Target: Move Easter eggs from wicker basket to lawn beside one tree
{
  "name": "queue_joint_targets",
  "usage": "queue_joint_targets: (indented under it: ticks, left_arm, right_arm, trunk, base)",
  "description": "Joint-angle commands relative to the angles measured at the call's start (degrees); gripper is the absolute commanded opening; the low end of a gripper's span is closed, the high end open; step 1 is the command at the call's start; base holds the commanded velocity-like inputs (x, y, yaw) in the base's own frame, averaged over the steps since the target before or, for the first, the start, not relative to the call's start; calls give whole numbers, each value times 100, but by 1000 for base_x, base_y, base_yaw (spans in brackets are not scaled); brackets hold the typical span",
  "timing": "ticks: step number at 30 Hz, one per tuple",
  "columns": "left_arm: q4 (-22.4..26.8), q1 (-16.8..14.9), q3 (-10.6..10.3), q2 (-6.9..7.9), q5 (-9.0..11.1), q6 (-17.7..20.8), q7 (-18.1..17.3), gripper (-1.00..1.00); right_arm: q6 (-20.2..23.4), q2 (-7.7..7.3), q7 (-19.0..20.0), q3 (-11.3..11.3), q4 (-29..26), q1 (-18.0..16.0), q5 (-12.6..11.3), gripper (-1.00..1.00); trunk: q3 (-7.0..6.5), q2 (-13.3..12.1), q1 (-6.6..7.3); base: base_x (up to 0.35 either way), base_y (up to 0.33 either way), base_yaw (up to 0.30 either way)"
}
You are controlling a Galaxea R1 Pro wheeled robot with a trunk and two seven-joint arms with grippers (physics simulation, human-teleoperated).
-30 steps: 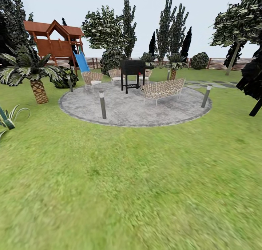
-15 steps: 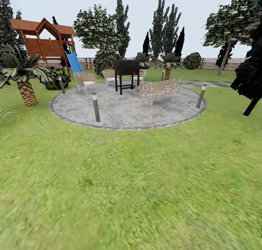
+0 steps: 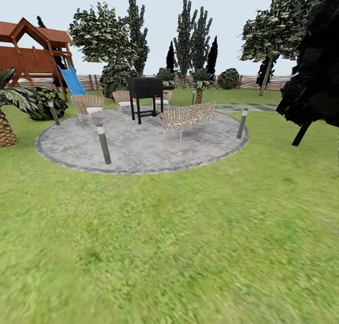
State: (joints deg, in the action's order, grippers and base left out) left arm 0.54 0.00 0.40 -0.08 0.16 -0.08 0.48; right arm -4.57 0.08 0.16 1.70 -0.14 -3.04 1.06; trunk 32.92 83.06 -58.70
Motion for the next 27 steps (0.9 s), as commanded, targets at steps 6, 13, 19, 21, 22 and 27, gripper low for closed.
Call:
queue_joint_targets:
  ticks: [6, 13, 19, 21, 22, 27]
  left_arm:
    - [7, 0, 4, 3, 2, -1, 5, 100]
    - [6, 0, 4, -1, 2, -1, 5, 100]
    - [6, 0, 4, 8, 2, -1, 5, 100]
    - [7, 0, 4, 14, 2, -1, 5, 100]
    - [6, 0, 4, 11, 2, -1, 5, 100]
    - [4, 0, 4, 15, 2, -1, 7, 100]
  right_arm:
    - [-18, 10, 2, 14, 6, -3, 17, 100]
    - [-20, 26, 0, 15, 6, -3, 24, 100]
    - [-11, -9, 1, 25, 19, -3, 25, 100]
    - [-10, -8, 1, 30, 22, -3, 31, 100]
    - [-8, -8, 1, 31, 22, -3, 32, 100]
    - [-13, 1, -13, 27, 23, -3, 224, 100]
  trunk:
    - [5, 2, -3]
    - [5, 2, -3]
    - [5, 2, -3]
    - [5, 2, -3]
    - [5, 2, -3]
    - [5, 2, -3]
  base:
    - [325, 0, -8]
    - [325, 0, 48]
    - [325, 0, 135]
    - [325, 0, 9]
    - [325, 0, 4]
    - [325, 0, 1]
